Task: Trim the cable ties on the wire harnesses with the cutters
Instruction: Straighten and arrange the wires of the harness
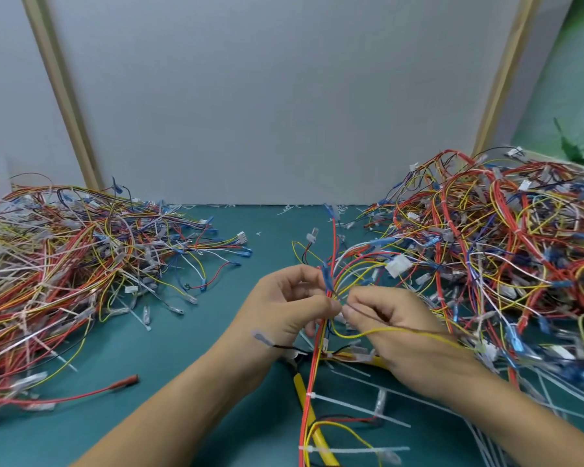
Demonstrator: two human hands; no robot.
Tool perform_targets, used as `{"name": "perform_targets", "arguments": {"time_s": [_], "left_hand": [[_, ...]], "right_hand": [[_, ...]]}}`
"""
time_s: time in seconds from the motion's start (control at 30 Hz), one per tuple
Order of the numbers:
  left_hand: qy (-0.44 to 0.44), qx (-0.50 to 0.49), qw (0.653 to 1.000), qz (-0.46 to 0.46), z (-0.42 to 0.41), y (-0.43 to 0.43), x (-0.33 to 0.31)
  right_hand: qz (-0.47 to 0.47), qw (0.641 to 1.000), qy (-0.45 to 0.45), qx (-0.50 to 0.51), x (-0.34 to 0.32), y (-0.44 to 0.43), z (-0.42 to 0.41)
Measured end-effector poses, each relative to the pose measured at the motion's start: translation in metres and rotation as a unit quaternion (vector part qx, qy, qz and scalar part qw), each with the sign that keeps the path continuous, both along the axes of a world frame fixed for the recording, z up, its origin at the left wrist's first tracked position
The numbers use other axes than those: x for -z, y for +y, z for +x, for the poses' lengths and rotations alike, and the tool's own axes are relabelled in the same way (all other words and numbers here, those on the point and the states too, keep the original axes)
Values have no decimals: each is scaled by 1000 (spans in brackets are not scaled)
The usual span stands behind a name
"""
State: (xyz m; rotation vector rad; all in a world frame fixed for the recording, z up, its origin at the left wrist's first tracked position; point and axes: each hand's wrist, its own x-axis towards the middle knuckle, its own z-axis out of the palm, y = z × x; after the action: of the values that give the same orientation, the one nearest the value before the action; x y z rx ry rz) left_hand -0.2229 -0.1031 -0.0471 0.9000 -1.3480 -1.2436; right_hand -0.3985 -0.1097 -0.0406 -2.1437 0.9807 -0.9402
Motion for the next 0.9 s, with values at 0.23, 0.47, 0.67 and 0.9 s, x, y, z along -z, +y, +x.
{"name": "perform_targets", "arguments": {"time_s": [0.23, 0.47, 0.67, 0.9], "left_hand": [[4, -4, 1000, 12, -1, 2, -3], [7, -1, 1000, 3, 0, 1, -4], [64, -23, 998, 3, 7, -3, -2], [101, -63, 993, -4, 5, -3, -2]], "right_hand": [[36, 995, -94, -5, 3, -4, 7], [46, 992, -117, -12, 6, -8, 5], [80, 992, -95, -25, 7, -12, 1], [69, 983, -165, -31, -4, -19, -15]]}}
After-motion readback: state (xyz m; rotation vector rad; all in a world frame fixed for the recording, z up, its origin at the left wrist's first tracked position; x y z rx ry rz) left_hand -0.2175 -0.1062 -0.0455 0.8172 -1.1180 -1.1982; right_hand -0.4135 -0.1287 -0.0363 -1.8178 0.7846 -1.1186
